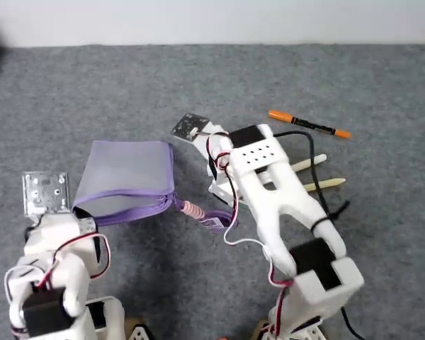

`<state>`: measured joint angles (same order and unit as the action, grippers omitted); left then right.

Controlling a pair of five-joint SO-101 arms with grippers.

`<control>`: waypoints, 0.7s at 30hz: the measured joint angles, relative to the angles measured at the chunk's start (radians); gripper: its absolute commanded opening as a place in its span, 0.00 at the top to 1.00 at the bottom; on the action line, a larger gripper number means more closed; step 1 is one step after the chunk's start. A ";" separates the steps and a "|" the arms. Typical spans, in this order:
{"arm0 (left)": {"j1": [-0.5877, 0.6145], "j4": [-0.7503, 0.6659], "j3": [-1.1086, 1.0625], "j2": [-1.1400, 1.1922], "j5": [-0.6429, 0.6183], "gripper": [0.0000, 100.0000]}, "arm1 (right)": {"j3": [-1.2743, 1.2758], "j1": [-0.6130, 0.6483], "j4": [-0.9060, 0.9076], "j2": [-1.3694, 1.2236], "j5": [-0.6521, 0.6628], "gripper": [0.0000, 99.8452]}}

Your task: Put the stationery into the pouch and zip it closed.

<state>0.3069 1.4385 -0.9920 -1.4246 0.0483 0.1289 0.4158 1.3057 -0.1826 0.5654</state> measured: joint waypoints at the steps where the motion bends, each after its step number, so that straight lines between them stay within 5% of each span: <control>1: 0.000 0.000 0.002 0.011 0.000 0.99 | 0.000 0.000 -0.020 -0.020 0.011 0.78; 12: 0.000 -0.009 0.003 0.029 -0.003 0.99 | -0.143 -0.037 -0.075 -0.282 0.046 0.79; 18: 0.000 -0.009 0.003 0.034 -0.003 0.99 | -0.310 -0.044 0.061 -0.388 0.064 1.00; 21: 0.000 -0.009 0.003 0.038 -0.003 0.99 | -0.345 -0.040 0.129 -0.396 0.097 0.99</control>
<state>0.3069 1.4293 -0.9889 -1.3863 0.0453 -0.2163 0.3759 1.4346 -0.5785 0.6621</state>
